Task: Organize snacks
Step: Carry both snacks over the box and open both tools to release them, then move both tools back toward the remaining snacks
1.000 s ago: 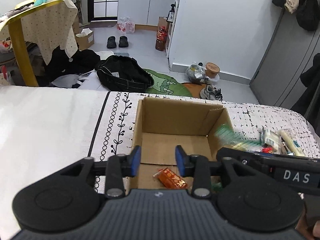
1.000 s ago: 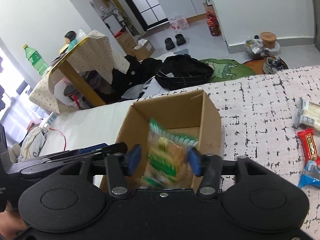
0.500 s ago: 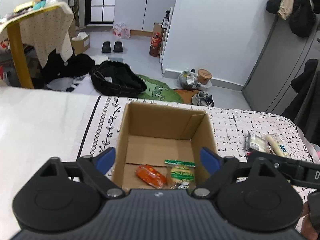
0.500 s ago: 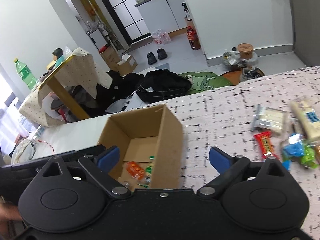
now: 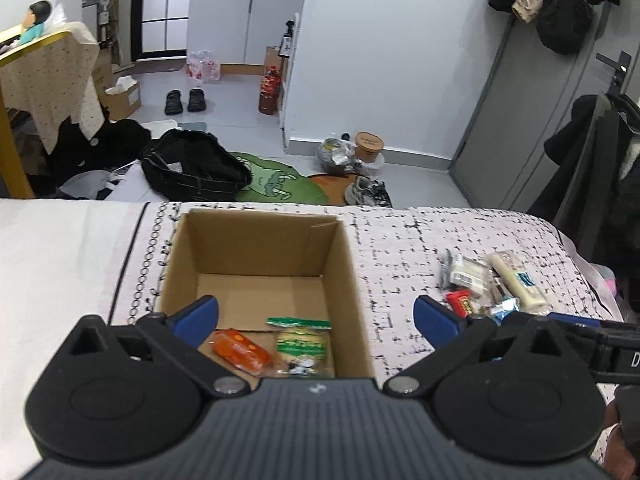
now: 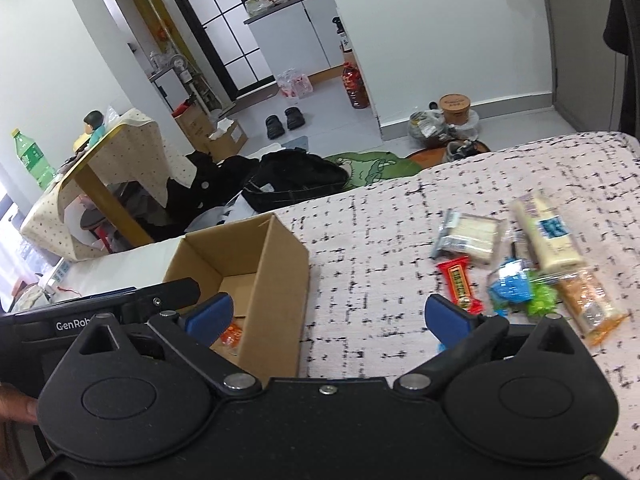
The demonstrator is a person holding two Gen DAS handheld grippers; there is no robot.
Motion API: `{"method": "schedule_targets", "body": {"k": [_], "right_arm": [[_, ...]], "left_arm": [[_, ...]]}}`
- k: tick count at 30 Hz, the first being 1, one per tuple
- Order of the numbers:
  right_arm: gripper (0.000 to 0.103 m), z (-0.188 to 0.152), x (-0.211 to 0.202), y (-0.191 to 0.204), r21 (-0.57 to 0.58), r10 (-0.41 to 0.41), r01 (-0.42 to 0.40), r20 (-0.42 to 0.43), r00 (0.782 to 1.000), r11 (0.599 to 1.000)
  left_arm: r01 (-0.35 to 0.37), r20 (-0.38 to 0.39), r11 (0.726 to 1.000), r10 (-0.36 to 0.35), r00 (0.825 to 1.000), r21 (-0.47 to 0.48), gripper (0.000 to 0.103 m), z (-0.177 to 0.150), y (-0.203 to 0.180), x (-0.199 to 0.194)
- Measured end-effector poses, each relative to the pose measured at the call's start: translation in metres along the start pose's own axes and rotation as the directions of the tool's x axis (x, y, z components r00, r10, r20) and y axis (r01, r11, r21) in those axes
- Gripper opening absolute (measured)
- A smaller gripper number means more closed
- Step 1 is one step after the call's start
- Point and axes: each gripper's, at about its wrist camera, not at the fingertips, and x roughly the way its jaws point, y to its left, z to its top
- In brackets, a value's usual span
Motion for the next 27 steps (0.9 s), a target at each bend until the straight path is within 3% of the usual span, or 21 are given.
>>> {"method": "schedule_targets", "body": {"k": [27], "right_arm": [[0.103, -0.020, -0.029, -0.085, 0.102, -0.130, 0.130, -0.006, 0.992, 0.986]], "left_arm": [[0.102, -0.085, 0.985, -0.090, 0.992, 0.142, 0.103, -0.005, -0.080, 0.045]]}}
